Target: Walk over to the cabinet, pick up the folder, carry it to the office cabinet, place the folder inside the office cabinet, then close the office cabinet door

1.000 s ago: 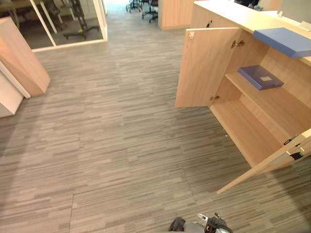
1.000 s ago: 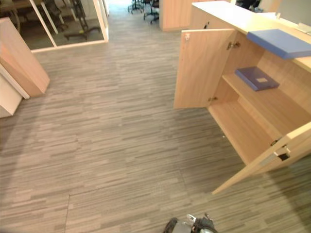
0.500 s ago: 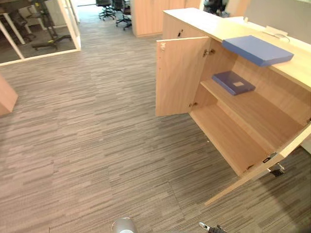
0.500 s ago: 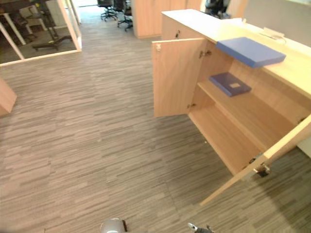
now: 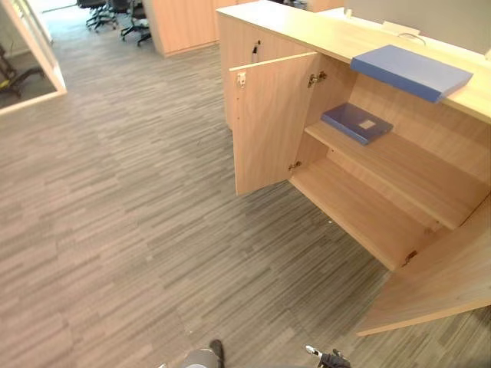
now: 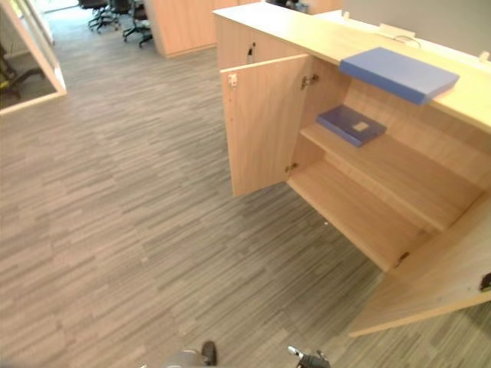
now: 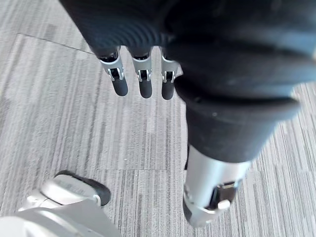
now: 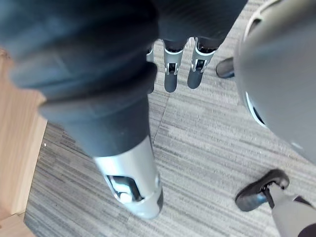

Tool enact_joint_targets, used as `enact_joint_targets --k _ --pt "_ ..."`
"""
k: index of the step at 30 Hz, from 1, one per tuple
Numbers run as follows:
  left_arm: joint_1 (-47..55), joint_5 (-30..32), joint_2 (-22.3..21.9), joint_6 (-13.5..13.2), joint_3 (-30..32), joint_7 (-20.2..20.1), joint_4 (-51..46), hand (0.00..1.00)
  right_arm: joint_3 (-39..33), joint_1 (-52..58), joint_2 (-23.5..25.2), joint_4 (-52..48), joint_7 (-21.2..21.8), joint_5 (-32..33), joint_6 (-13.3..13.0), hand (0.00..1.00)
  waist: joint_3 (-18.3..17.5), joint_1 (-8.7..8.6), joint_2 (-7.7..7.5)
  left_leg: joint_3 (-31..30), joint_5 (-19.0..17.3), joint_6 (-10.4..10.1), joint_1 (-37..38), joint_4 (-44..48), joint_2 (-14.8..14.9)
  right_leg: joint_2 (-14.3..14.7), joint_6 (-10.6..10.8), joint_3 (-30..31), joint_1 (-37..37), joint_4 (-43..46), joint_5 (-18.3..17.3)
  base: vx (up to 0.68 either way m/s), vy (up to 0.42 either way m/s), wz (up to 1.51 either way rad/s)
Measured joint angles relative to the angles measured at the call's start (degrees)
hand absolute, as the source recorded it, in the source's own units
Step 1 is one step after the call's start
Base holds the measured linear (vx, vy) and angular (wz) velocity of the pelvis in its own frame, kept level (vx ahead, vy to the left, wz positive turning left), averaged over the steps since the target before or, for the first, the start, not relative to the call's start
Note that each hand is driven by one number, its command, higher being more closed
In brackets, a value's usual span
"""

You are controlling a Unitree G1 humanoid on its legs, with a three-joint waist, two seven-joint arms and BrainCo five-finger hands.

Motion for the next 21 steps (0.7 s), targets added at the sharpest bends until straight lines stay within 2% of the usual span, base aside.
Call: enact_joint_targets --k 1,2,3,4,5,7,8,9,10,11,12,13,14,15,16,19,21 --pt "0.0 0.8 0.1 0.1 -1.3 0.0 0.0 0.00 0.1 -0.1 -0.8 -0.1 0.1 -0.7 0.2 0.00 0.1 -0.70 0.70 0.9 0.5 0.9 2.9 -2.2 -1.1 -3.0 -5.8 -3.1 -2.2 7.9 0.0 0.20 0.325 -0.18" --pt "-0.1 1.3 0.4 0.1 -2.1 0.0 0.0 0.00 0.1 -0.1 -1.1 -0.4 0.1 -1.2 0.1 0.00 0.3 -1.14 0.89 1.1 0.6 1.4 4.4 -2.9 -1.6 -4.6 -9.0 -5.6 -2.7 12.5 -0.6 0.22 0.285 0.01" --pt "-0.1 2.6 0.8 0.2 -3.2 0.0 0.0 0.00 0.8 -0.3 -1.3 -0.6 0.1 -1.7 0.0 0.00 0.5 -1.72 1.17 0.9 0.3 1.9 6.6 -3.8 -1.8 -6.3 -10.2 -10.9 -3.9 18.7 -1.2 0.18 0.178 0.01" --pt "-0.2 3.8 1.4 0.3 -4.2 0.0 -0.1 0.00 2.4 -0.4 -1.3 -0.6 0.2 -1.7 -0.2 0.00 0.2 -2.02 0.81 1.1 0.1 2.3 8.0 -4.6 -1.8 -6.8 -10.8 -16.6 -4.6 21.2 -1.1 0.17 0.139 -0.05" --pt "-0.1 4.4 1.5 0.4 -4.6 0.1 -0.1 0.00 2.5 -0.4 -1.3 -0.6 0.2 -1.9 -0.3 0.00 0.0 -2.01 0.99 1.4 0.1 2.3 8.5 -5.2 -1.7 -7.0 -11.0 -18.6 -4.4 21.7 -1.2 0.16 0.059 -0.29" --pt "-0.1 4.9 1.7 0.4 -6.1 0.4 -0.2 0.00 2.9 -1.8 -1.0 0.0 0.4 -2.8 -0.3 0.00 -0.2 -1.88 1.40 3.3 0.1 2.3 8.5 -6.5 -0.6 -5.4 -7.7 -19.0 -6.4 21.0 -3.6 0.14 0.002 -0.52" --pt "-0.6 4.9 1.7 0.6 -6.7 0.5 0.0 0.00 2.9 -3.3 -1.1 0.6 0.4 -3.2 -0.3 0.00 1.0 -1.94 2.08 4.1 0.1 2.3 8.8 -6.6 0.9 -3.0 -5.1 -20.2 -7.9 20.6 -6.9 0.06 -0.091 -0.71" --pt "-1.2 4.8 1.4 0.8 -7.1 0.5 0.1 0.00 2.9 -4.4 -1.5 0.7 0.4 -3.8 -0.3 0.00 2.4 -1.97 2.68 4.5 -0.1 2.1 9.9 -6.8 2.4 0.1 -4.3 -20.5 -8.6 20.1 -9.6 0.07 -0.209 -0.85" --pt "-1.7 4.7 1.3 0.9 -7.2 0.5 0.5 0.00 3.1 -5.1 -2.1 0.8 0.4 -3.8 -0.3 0.00 3.8 -1.97 3.25 6.0 -1.0 1.5 11.9 -7.6 4.1 4.4 -4.8 -21.2 -11.0 20.2 -11.4 0.06 -0.215 -0.62" --pt "-1.9 4.2 1.5 0.9 -7.1 0.4 0.7 0.00 3.5 -5.1 -2.2 0.9 0.4 -3.8 -0.3 0.00 4.0 -1.92 2.87 6.5 -1.2 1.1 12.7 -7.9 4.3 5.5 -4.9 -21.9 -12.1 19.7 -11.5 0.06 -0.298 -0.48" --pt "-1.9 3.1 1.9 0.9 -6.6 0.4 1.0 0.00 4.2 -4.8 -2.2 1.2 0.4 -3.8 -0.3 0.00 4.6 -1.90 1.67 6.8 -1.8 0.2 14.3 -8.1 4.0 7.2 -5.6 -23.7 -13.4 15.7 -11.0 0.04 -0.238 -0.20" --pt "-1.8 2.8 2.3 0.9 -6.2 0.4 1.1 0.00 4.2 -4.4 -2.2 1.4 0.4 -3.8 -0.3 0.00 4.7 -1.97 0.53 6.6 -2.3 -0.5 14.8 -8.4 3.0 7.6 -8.3 -24.8 -13.5 12.5 -10.8 0.04 -0.234 -0.22" --pt "-2.0 2.4 1.8 1.1 -5.2 0.3 1.3 0.00 4.0 -3.9 -2.9 2.1 0.4 -3.8 -0.2 0.00 4.4 -1.90 0.99 4.6 -2.5 -1.0 15.6 -9.2 2.5 8.9 -11.1 -25.8 -12.3 10.6 -11.8 0.12 -0.233 -0.27" --pt "-1.7 1.8 0.6 1.0 -4.1 0.3 1.1 0.00 3.9 -3.4 -3.2 2.3 0.4 -3.8 -0.3 0.00 4.2 -1.97 1.72 2.0 -2.2 -1.5 15.1 -9.3 3.1 10.7 -11.0 -26.1 -12.0 8.6 -11.8 0.15 -0.236 -0.28" --pt "-2.1 1.8 0.3 1.1 -3.0 0.1 1.0 0.00 3.7 -3.3 -3.0 2.3 0.4 -3.7 -0.4 0.00 4.2 -2.14 1.76 -0.2 -1.9 -2.0 14.3 -9.3 3.7 12.7 -11.3 -26.4 -12.0 7.2 -12.0 0.15 -0.224 -0.20" --pt "-2.2 1.9 -0.3 1.3 -0.8 -0.8 1.0 0.00 -0.7 -1.6 -2.5 2.1 0.3 -3.6 -0.5 0.00 3.8 -2.48 1.65 -1.9 -1.7 -2.7 14.8 -10.1 6.5 17.2 -11.4 -28.4 -9.5 2.3 -12.1 0.11 -0.183 0.14" --pt "-2.1 1.9 -0.6 1.5 0.0 -0.8 0.9 0.00 -1.7 -0.9 -2.4 2.0 0.2 -3.7 -0.4 0.00 3.4 -2.57 1.61 -2.8 -2.3 -3.5 14.5 -9.5 7.7 18.8 -11.2 -29.7 -8.1 0.2 -12.0 0.15 -0.127 0.30"
